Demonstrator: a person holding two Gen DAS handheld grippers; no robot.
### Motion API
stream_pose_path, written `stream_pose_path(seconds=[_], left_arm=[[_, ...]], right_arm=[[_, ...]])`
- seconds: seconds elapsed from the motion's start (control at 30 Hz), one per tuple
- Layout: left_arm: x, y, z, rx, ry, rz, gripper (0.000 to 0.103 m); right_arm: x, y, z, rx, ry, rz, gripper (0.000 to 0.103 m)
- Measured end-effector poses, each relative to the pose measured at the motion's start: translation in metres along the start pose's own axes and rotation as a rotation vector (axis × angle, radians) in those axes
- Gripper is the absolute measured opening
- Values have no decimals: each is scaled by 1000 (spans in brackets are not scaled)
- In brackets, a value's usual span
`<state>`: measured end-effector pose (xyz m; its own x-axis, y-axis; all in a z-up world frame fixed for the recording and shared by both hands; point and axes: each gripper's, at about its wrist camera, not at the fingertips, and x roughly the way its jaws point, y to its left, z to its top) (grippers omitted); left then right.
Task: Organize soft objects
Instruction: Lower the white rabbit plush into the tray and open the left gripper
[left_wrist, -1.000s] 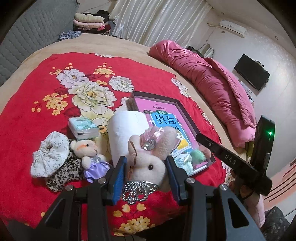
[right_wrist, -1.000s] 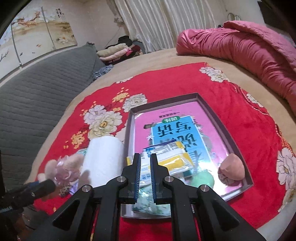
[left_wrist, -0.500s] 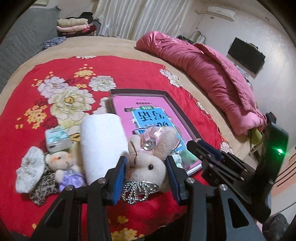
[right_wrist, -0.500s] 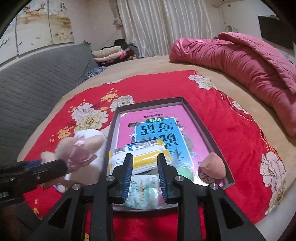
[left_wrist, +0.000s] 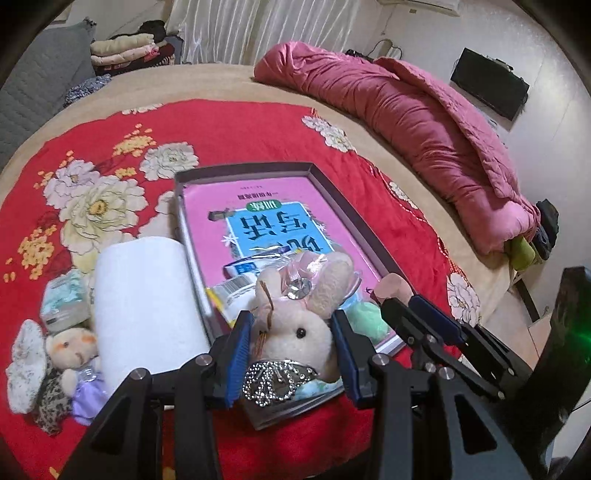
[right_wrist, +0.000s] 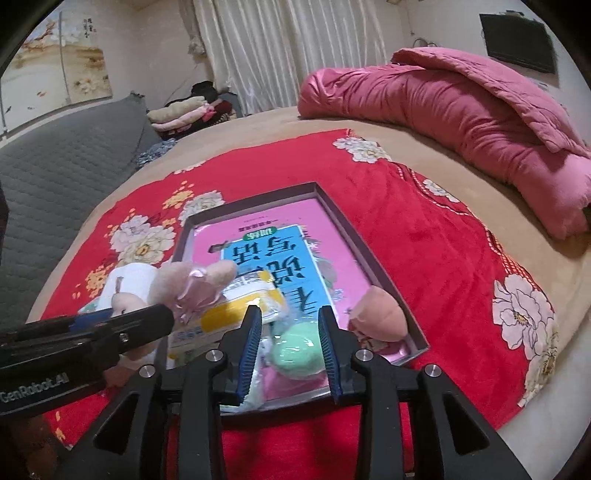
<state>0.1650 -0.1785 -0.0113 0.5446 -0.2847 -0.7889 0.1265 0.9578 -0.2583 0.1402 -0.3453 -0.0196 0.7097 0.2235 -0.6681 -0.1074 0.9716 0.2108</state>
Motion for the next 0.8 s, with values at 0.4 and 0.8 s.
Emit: stream_pose_path(seconds=[0.4,0.8], left_arm=[[36,-4,1,23,50,38,43],[54,-1,4,55,90,65,45]], right_arm=[[15,-16,-2,50,52,-29,40],[26,-23,-4,73,87,-26,50]])
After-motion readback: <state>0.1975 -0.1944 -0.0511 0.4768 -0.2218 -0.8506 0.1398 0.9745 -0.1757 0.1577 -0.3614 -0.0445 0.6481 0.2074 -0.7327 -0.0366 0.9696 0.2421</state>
